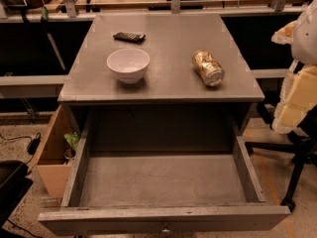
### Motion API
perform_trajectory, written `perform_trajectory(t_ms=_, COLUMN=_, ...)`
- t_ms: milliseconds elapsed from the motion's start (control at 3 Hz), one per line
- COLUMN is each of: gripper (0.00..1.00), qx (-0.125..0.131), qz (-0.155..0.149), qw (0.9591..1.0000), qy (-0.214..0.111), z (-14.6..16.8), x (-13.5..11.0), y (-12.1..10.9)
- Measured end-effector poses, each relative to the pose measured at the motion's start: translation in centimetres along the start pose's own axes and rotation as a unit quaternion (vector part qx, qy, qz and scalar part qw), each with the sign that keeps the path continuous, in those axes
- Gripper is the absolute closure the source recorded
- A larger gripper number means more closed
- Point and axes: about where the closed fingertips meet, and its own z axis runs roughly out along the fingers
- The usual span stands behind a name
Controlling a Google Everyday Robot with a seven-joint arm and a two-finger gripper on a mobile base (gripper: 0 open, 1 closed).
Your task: Place orange can upright
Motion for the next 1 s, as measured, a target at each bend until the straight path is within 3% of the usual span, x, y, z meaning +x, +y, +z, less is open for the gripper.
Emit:
perform_trajectory(t_ms=333, gripper=0.0, qx=0.002, qz=0.002, qw=1.0, qy=-0.001, z=-0.1, x=-0.1, y=-0.1)
perform_trajectory(t_ms=667, gripper=0.0, qx=0.005, qz=0.039, qw=0.9988, qy=-0.03, z=0.7, x=-0.3, y=-2.5)
perform_trajectory(t_ms=1000, gripper=0.0, qx=0.018, qz=0.101, qw=0.9908, qy=-0.088, z=1.9, x=-0.6, y=-6.5)
